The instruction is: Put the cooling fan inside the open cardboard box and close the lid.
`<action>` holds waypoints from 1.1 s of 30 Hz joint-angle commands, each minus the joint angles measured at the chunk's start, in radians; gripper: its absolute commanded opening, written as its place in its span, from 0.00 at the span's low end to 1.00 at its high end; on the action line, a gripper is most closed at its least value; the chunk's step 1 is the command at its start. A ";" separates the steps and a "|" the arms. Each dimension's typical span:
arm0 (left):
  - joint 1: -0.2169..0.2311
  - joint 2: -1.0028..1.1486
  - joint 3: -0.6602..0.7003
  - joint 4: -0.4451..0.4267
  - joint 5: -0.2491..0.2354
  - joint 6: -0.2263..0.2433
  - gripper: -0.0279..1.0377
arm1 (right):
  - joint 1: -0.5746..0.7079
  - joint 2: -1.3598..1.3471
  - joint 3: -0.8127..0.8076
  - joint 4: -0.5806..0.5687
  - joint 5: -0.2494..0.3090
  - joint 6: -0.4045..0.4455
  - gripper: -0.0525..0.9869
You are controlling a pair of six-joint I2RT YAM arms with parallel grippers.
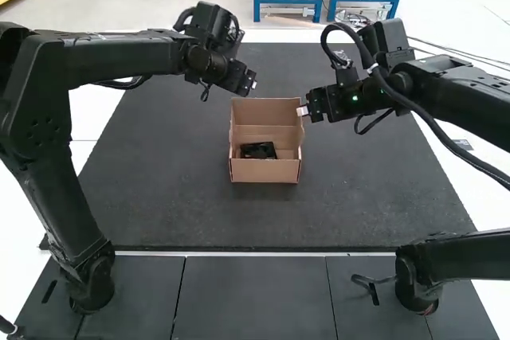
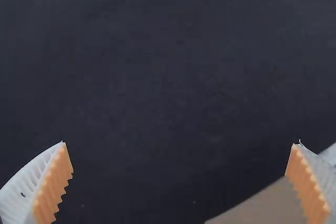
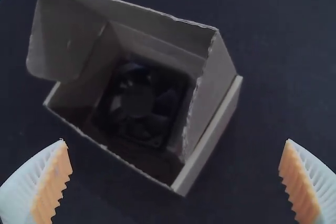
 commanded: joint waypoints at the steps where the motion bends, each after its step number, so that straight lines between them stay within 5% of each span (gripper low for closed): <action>1: -0.009 -0.002 0.026 -0.035 0.005 -0.007 0.93 | -0.012 -0.024 0.044 0.006 -0.023 -0.009 0.92; 8: -0.011 -0.008 0.022 -0.132 0.007 -0.007 0.93 | -0.012 -0.024 0.052 0.008 -0.031 -0.009 0.92; 18: -0.078 -0.019 0.018 -0.224 0.010 -0.032 0.93 | -0.012 -0.024 0.052 0.008 -0.060 -0.009 0.92; 33: -0.103 -0.038 -0.093 -0.219 0.047 -0.056 0.93 | -0.012 -0.027 0.047 0.002 -0.089 -0.007 0.92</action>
